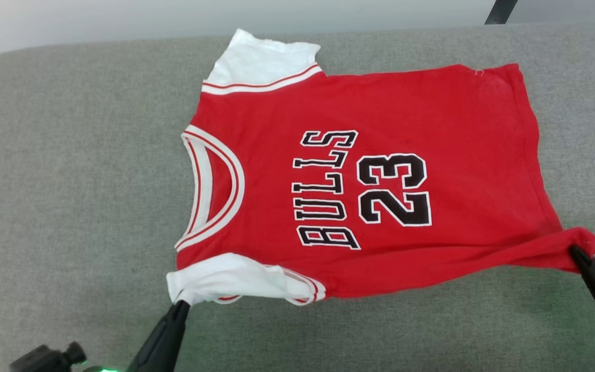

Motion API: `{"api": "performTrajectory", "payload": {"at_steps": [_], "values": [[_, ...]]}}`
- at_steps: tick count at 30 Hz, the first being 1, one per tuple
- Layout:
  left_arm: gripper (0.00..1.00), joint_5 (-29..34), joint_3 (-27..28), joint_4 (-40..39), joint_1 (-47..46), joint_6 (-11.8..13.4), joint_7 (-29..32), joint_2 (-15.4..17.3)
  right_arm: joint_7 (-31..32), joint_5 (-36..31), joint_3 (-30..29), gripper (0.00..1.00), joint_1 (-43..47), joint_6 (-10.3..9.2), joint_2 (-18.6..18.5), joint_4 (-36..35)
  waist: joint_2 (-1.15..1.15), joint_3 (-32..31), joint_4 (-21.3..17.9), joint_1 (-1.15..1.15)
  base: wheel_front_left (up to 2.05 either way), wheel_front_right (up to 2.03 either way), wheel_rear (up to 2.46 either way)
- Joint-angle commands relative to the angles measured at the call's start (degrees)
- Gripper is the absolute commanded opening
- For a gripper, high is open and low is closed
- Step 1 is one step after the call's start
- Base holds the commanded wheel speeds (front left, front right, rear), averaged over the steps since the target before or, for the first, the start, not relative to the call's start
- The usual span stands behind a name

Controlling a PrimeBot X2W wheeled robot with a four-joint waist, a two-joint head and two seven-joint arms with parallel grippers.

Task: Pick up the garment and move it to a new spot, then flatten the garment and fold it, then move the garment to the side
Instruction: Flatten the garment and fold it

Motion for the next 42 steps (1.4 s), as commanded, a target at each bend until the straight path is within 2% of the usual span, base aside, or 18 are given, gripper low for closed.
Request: {"api": "performTrajectory", "payload": {"at_steps": [1, 7, 14, 18, 24, 32, 38, 39, 40, 41, 42], "values": [[0.0, 0.47, -0.36, 0.59, -0.87, -0.01, 0.25, -0.08, -0.21, -0.86, 0.3, 0.0, -0.32, -0.09, -0.37, 0.52, 0.0, 0.43, 0.0, 0.0, 0.0, 0.0, 0.0], [0.0, 0.52, -0.86, 2.02, -5.74, -0.48, -0.06, 0.27, -1.73, 0.06, 0.43, 0.0, -2.86, -0.09, -0.41, 1.67, 0.0, 1.2, 0.55, 0.0, 0.0, 0.0, 0.0], [0.0, -0.46, -3.58, 5.97, -19.2, -0.82, 2.6, 0.89, -1.36, 0.35, 0.96, 0.0, -9.71, -0.09, -1.23, 4.86, 0.0, 2.77, 0.68, 0.0, 0.0, 0.0, 0.0], [0.0, -2.27, -4.81, 10.83, -26.55, -0.86, 2.31, 0.1, -1.56, 0.3, 1.57, 0.0, -13.38, -0.09, -1.48, 7.6, 0.0, 4.39, 0.36, 0.0, 0.0, 0.0, 0.0], [0.0, -3.42, -6.14, 20.15, -32.33, -0.87, 0.89, -0.96, -3.18, -0.5, 4.38, 0.0, -17.91, -0.09, -1.94, 12.47, 0.0, 6.81, -0.75, 0.0, 0.0, 0.0, 0.0], [0.0, -0.88, -6.56, 30.45, -36.17, -0.87, -1.15, -2.54, -7.21, -0.01, 7.97, 0.0, -21.29, -0.09, -2.59, 19.14, 0.0, 9.02, -0.64, 0.0, 0.0, 0.0, 0.0], [0.0, 2.04, -9.29, 37.69, -39.5, -0.84, -0.98, -2.77, -9.31, 0.24, 10.65, 0.0, -23.4, -0.09, -3.62, 23.14, 0.0, 9.79, -0.12, 0.0, 0.0, 0.0, 0.0], [0.05, 2.24, -9.9, 39.02, -40.04, -0.84, -0.56, -2.81, -9.57, 0.28, 11.03, 0.0, -23.64, -0.09, -3.7, 23.73, 0.0, 9.74, -0.09, 0.0, 0.0, 0.0, 0.0], [0.29, 2.93, -10.39, 40.0, -40.55, -0.82, -0.58, -2.58, -9.93, 0.32, 11.55, 0.0, -23.9, -0.09, -3.84, 24.27, 0.0, 9.57, -0.08, 0.0, 0.0, 0.0, 0.0], [0.48, 2.95, -10.59, 40.96, -40.87, -0.74, -0.61, -2.46, -10.57, 0.32, 12.02, 0.09, -24.15, -0.09, -3.98, 24.68, 0.0, 9.31, -0.07, 0.0, 0.0, 0.0, 0.0], [1.0, 2.63, -10.77, 41.42, -41.08, -0.72, -0.53, -2.42, -11.36, 0.35, 12.3, 0.35, -24.35, -0.09, -4.02, 24.95, 0.0, 8.99, -0.03, 0.0, 0.0, 0.0, 0.0]]}}
